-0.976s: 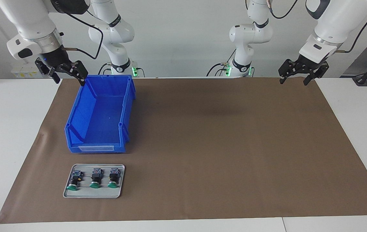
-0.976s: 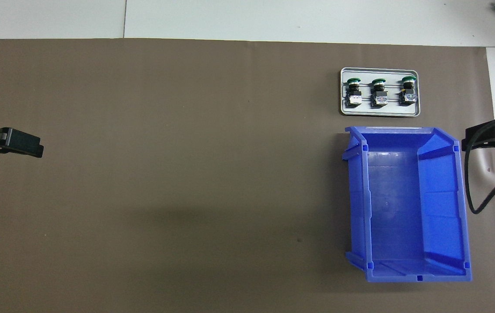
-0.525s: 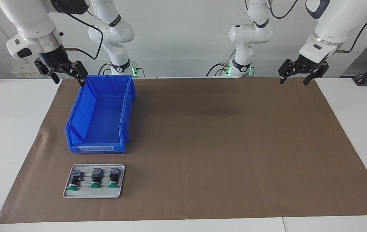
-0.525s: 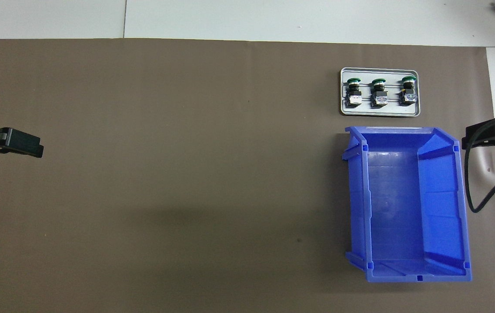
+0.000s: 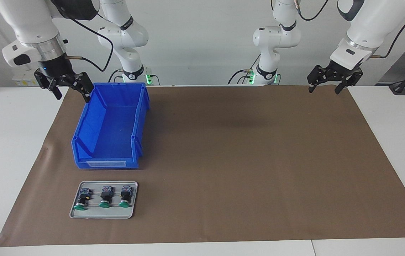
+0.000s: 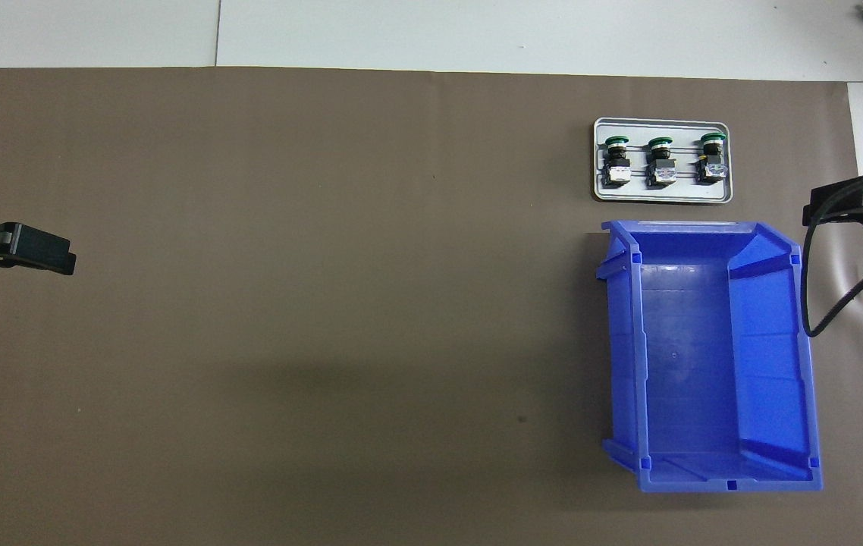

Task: Place and press button with both arms
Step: 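Reach the right gripper to a green-capped button on the metal tray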

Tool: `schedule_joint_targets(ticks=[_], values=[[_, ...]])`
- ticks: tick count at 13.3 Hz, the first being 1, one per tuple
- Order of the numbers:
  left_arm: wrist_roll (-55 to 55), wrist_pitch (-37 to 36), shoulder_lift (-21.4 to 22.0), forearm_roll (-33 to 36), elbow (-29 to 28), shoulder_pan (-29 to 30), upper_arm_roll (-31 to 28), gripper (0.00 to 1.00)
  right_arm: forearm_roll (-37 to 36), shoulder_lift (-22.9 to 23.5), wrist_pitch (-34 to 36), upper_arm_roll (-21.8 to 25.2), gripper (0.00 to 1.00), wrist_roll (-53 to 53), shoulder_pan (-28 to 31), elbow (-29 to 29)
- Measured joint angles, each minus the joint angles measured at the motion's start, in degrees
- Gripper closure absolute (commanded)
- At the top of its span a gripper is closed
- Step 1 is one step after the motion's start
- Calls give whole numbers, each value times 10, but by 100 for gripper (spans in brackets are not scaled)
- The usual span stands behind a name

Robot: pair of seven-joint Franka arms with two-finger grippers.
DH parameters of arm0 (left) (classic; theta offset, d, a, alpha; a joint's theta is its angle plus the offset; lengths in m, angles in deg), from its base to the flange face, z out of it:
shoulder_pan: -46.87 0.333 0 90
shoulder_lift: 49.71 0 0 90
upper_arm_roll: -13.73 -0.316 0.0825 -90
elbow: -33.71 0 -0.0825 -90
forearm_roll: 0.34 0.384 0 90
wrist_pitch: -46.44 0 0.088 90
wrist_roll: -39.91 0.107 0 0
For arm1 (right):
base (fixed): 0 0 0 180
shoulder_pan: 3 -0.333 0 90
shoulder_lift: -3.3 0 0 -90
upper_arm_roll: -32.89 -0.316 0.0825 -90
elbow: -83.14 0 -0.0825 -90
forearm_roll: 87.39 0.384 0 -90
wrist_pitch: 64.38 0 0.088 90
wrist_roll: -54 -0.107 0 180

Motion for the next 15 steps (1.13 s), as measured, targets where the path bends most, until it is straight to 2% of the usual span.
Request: schedule_joint_targets(ticks=[4,6,9,11,15], values=[[0,0,0,0,0,0,0,0,0,35,-84,0,0,1,0,-3],[0,0,0,0,0,0,0,0,0,94,-175,-1,0,1,-1,-5],[0,0,0,0,0,0,0,0,3,211,-309,-3,0,25,-1,0],[0,0,0,0,0,0,0,0,20,276,-372,-4,0,52,0,4],[0,0,0,0,0,0,0,0,42,345,-445,-6,0,95,-1,5]])
